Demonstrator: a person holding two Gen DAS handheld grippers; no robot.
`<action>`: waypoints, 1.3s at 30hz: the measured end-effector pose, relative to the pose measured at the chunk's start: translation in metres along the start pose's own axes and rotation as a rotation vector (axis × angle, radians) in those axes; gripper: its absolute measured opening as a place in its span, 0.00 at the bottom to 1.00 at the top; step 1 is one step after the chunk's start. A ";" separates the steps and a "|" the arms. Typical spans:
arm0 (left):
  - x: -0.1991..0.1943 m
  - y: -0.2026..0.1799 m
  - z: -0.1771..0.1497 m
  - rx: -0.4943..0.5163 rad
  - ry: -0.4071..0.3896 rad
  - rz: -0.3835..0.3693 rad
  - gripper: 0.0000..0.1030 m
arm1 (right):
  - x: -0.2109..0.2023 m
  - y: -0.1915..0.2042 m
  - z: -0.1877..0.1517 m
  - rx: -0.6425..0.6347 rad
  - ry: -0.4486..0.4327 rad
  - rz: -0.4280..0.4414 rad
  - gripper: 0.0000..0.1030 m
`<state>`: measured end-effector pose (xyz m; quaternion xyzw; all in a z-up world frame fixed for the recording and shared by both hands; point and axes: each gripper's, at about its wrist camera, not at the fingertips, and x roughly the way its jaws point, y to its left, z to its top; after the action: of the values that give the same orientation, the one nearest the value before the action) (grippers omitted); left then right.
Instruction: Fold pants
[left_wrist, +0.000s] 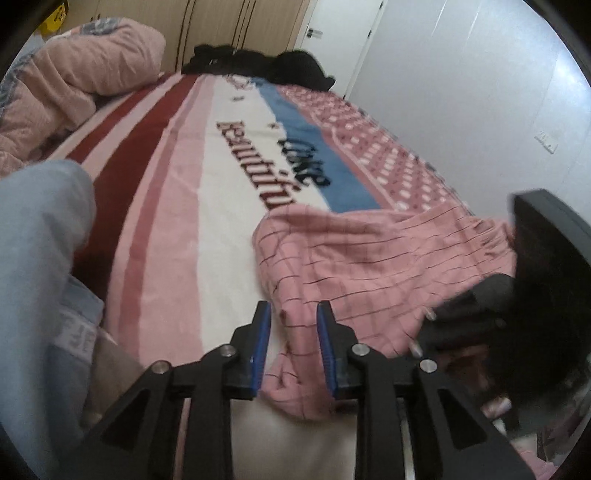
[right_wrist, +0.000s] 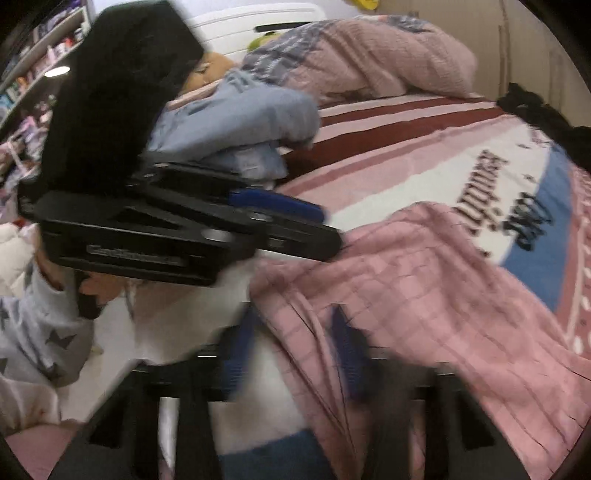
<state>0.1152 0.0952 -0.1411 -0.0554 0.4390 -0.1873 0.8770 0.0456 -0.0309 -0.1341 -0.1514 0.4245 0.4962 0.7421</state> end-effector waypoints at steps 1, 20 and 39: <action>0.005 0.002 0.000 0.000 0.010 -0.001 0.16 | 0.001 0.003 -0.001 -0.014 -0.002 0.009 0.07; -0.028 -0.012 -0.005 0.018 -0.116 0.083 0.43 | -0.070 -0.021 -0.067 0.263 -0.115 -0.031 0.36; -0.046 -0.096 -0.001 0.036 -0.246 0.024 0.64 | -0.285 -0.124 -0.324 1.215 -0.634 -0.494 0.76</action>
<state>0.0624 0.0242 -0.0821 -0.0567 0.3255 -0.1764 0.9272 -0.0449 -0.4705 -0.1279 0.3470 0.3430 0.0111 0.8728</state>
